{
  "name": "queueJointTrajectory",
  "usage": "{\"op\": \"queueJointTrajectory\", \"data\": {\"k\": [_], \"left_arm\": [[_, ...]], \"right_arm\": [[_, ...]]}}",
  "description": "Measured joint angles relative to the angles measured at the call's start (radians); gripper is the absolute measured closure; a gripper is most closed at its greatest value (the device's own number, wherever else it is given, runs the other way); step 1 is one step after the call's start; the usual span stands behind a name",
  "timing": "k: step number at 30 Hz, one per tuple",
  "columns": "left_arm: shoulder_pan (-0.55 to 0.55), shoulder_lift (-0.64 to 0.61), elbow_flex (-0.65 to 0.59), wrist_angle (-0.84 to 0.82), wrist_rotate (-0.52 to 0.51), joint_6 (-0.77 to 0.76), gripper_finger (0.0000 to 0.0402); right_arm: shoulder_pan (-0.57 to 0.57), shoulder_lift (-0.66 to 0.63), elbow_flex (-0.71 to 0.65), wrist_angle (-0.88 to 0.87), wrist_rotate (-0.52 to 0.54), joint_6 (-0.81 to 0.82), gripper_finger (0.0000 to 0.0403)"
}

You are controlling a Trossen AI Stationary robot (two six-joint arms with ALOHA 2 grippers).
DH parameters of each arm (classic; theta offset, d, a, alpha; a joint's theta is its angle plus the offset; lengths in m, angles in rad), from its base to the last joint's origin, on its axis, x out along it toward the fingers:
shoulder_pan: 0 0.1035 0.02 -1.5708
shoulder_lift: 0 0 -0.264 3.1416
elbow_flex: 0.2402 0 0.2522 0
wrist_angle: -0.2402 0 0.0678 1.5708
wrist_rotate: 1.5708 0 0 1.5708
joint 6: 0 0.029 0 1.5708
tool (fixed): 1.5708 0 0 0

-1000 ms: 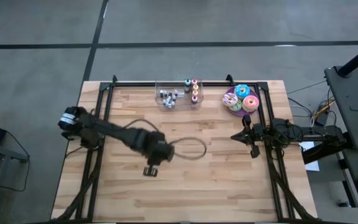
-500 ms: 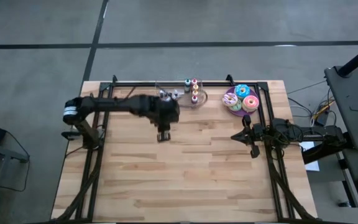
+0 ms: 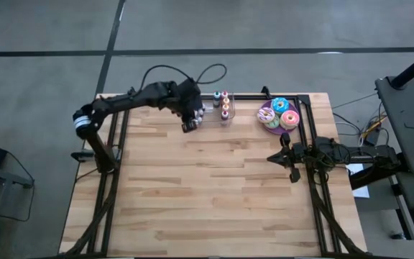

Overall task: Pick & Place food coloring
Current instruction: Put the small green food coloring bottle into the transparent bin

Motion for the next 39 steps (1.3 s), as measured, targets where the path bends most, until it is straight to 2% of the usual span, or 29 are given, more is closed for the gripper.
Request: {"op": "queueJointTrajectory", "data": {"k": [15,26,39], "left_arm": [[0.098,0.035,0.019,0.069,0.035,-0.001,0.0353],[0.105,0.22,0.243,0.066,0.079,-0.007,0.0353],[0.106,0.44,0.466,-0.048,0.099,-0.011,0.0353]], "right_arm": [[0.0,0.0,0.0,0.0,0.0,0.0,0.0394],[0.0,0.0,0.0,0.0,0.0,0.0,0.0394],[0.0,0.0,0.0,0.0,0.0,0.0,0.0394]]}}
